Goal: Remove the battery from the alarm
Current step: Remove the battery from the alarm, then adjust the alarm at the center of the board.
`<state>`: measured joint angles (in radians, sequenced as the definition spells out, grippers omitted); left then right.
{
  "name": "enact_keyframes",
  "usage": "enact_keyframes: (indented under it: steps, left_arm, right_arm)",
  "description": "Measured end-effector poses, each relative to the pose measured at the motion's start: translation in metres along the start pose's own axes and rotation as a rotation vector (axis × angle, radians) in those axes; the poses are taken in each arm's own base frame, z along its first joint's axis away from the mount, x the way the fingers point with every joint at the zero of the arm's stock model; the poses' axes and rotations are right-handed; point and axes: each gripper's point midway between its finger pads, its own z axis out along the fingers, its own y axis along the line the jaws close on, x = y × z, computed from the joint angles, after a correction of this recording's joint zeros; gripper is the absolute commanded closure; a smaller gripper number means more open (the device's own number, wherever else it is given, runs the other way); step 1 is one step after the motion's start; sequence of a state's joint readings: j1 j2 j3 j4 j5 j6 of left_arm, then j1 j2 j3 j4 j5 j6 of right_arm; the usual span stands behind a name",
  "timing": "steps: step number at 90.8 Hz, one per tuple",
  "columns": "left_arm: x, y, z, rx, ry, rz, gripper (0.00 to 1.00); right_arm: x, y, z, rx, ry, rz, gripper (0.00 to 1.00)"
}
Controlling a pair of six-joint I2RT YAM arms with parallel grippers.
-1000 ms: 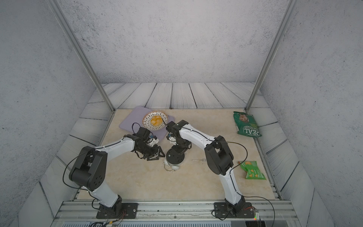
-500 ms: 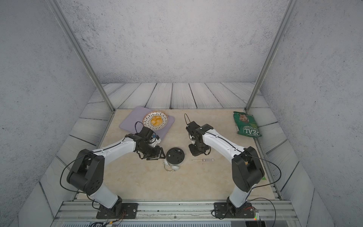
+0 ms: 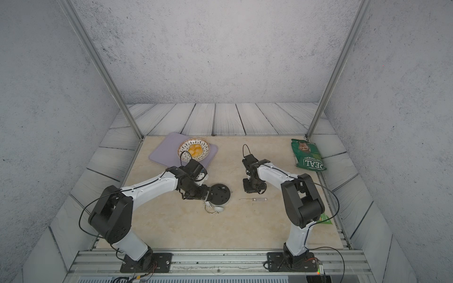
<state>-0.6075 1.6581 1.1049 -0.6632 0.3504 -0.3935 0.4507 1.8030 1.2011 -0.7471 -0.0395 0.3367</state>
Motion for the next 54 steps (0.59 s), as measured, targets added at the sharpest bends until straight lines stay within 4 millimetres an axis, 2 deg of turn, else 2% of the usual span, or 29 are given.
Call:
enact_keyframes:
  steps: [8,23,44,54]
  left_arm:
    - [-0.002,0.001,0.000,0.005,-0.002,-0.012,0.24]
    - [-0.006,0.013,-0.004,0.034,-0.021,-0.075,0.22]
    - [-0.007,0.039,-0.019,0.087,-0.066,-0.203,0.22]
    - [-0.006,0.042,-0.021,0.097,-0.072,-0.220,0.22]
  right_arm:
    - [0.003,0.003,-0.002,-0.003,0.015,-0.025,0.56]
    - [-0.005,0.019,-0.019,-0.032,0.000,-0.097,0.52]
    - [-0.023,0.087,-0.054,-0.162,-0.083,-0.288,0.53]
    - [-0.033,0.117,-0.060,-0.215,-0.103,-0.359,0.54]
